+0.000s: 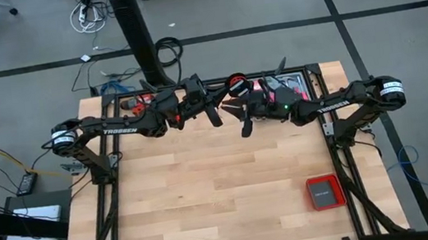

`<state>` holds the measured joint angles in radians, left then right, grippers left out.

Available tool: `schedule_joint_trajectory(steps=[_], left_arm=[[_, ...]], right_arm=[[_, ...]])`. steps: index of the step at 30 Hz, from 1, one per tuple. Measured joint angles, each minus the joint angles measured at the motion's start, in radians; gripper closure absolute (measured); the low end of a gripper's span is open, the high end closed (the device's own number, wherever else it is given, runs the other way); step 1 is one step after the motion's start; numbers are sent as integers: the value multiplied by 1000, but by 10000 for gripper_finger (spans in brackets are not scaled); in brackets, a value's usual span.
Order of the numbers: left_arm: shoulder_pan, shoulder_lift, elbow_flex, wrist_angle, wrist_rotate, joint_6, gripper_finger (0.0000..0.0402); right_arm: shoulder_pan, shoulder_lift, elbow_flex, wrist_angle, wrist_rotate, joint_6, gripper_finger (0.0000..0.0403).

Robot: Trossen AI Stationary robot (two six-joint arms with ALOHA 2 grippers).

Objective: Coil cords
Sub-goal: Coil the red wire on the black spool

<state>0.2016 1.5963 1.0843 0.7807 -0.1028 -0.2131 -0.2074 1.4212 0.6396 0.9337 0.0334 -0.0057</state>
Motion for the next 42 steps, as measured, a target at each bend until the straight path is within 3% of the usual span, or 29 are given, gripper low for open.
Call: schedule_joint_trajectory(steps=[7, 15, 29, 42], left_arm=[[0, 0, 0, 0, 0, 0, 401], [0, 0, 0, 1, 0, 0, 401], [0, 1, 0, 7, 2, 0, 401], [0, 1, 0, 6, 11, 0, 402]], right_arm=[[-2, 0, 0, -17, -65, 55, 326], [-9, 0, 5, 8, -54, 55, 328], [-11, 0, 91, -170, -76, 12, 362], [-11, 0, 91, -207, -89, 13, 360]])
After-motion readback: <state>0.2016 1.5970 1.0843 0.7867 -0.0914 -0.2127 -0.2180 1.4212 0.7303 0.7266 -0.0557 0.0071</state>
